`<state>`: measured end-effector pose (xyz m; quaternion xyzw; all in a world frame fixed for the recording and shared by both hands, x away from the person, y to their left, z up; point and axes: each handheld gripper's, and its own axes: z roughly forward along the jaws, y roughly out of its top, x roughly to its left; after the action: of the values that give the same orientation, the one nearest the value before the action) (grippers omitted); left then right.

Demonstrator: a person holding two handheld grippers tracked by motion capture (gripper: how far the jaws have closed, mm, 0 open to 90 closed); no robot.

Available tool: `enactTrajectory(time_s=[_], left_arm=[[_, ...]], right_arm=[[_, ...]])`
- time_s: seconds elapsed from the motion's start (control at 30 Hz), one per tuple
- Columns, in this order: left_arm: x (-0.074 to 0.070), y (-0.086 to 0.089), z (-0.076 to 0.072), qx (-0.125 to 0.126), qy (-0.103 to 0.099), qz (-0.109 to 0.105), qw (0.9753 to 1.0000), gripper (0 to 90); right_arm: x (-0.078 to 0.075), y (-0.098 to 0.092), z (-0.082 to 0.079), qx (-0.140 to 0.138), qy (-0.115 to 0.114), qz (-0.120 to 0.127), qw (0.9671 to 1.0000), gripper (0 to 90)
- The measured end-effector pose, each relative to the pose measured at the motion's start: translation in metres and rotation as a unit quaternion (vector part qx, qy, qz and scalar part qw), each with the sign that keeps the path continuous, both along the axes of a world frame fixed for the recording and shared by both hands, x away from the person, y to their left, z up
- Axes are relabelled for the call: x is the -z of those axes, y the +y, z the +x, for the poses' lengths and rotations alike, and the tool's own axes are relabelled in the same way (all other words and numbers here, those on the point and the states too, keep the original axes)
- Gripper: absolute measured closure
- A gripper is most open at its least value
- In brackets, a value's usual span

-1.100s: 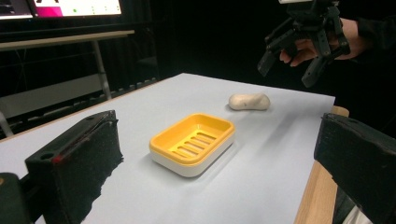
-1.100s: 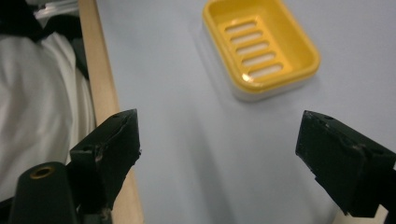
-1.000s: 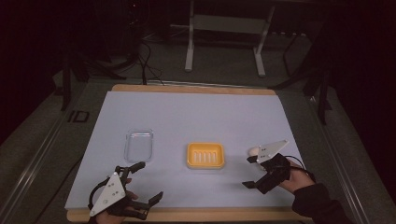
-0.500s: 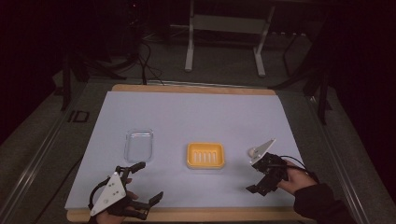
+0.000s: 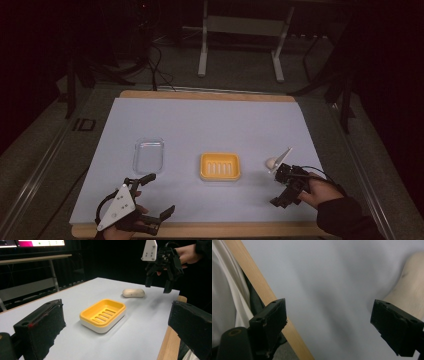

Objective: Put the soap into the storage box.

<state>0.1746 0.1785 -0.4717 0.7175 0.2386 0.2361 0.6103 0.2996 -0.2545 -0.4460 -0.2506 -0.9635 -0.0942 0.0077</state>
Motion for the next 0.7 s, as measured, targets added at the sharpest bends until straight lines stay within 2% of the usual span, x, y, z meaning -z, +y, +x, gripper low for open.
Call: enactTrajectory(time_s=[0.23, 0.3, 0.43, 0.63, 0.7], left_arm=[[0.000, 0.001, 0.000, -0.001, 0.001, -0.001, 1.0000, 0.8], [0.000, 0.001, 0.000, -0.001, 0.001, -0.001, 1.0000, 0.7], [0.000, 0.000, 0.000, -0.001, 0.002, 0.000, 1.0000, 0.8], [0.000, 0.001, 0.001, -0.001, 0.001, -0.001, 1.0000, 0.8], [0.000, 0.001, 0.001, 0.000, 0.003, -0.008, 1.0000, 0.7]], right_arm=[[0.005, -0.007, 0.003, 0.025, 0.018, -0.047, 0.9984, 13.2], [0.007, -0.009, 0.004, 0.027, 0.016, -0.065, 0.9974, 13.2], [0.009, -0.012, 0.005, 0.046, 0.023, -0.080, 0.9955, 13.2], [0.011, -0.020, 0.013, 0.093, 0.037, -0.098, 0.9901, 13.3], [0.013, -0.024, 0.015, 0.109, 0.038, -0.098, 0.9885, 13.3]])
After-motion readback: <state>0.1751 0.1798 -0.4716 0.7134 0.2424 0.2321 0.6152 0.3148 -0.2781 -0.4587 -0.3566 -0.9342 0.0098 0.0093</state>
